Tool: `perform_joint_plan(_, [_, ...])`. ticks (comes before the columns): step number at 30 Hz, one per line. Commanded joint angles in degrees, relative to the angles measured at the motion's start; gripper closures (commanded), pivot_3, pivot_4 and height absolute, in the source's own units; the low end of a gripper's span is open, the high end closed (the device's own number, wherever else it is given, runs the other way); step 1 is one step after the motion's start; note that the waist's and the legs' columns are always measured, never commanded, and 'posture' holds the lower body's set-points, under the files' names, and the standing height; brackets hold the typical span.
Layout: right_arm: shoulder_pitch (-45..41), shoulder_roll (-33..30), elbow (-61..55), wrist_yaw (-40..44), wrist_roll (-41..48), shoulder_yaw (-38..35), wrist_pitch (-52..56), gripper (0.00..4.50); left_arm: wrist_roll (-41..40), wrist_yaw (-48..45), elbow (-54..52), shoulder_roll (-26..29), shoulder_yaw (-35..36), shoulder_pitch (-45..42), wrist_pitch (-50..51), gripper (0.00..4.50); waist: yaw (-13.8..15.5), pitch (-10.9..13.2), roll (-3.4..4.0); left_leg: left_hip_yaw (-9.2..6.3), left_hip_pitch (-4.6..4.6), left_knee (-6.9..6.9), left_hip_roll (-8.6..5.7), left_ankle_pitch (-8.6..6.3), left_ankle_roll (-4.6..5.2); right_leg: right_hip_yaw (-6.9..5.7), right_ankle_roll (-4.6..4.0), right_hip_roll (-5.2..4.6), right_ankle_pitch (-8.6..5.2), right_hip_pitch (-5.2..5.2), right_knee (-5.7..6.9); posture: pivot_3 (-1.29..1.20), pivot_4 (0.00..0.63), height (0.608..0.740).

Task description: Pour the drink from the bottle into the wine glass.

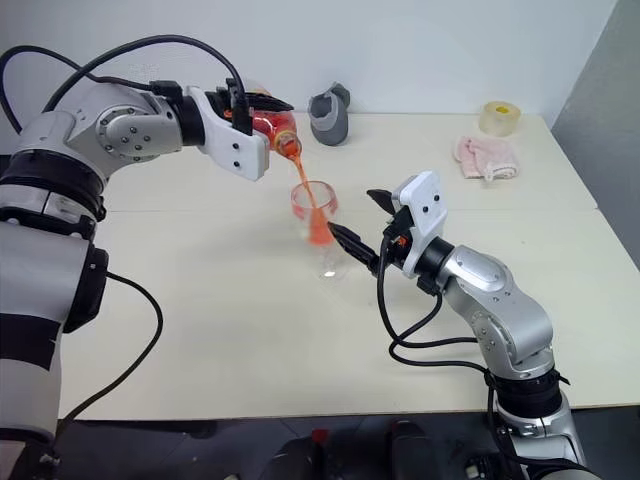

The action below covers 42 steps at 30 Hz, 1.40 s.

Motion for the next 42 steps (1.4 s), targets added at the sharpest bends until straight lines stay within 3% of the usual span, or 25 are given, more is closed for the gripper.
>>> perform_joint_plan(1, [-0.59, 0.29, -2.67, 0.81, 0.69, -0.79, -1.90, 0.02, 0.21, 2.13, -0.47, 1.19, 0.13, -3.64, 0.17, 3.20, -0.01, 0.00, 0.00, 0.00, 0.00, 0.00, 0.00, 0.00, 0.00, 0.00, 0.00, 0.00, 0.00, 0.00, 0.00, 0.00, 0.150, 0.740])
perform_joint_plan(42, [-1.42, 1.38, -3.11, 1.52, 3.60, -2.46, -2.45, 0.02, 2.43, 5.90, 0.56, 0.86, -2.25, -5.67, 1.77, 3.20, -0.22, 0.00, 0.00, 0.00, 0.00, 0.00, 0.00, 0.00, 0.00, 0.00, 0.00, 0.00, 0.00, -0.01, 0.04, 0.00, 0.150, 0.740])
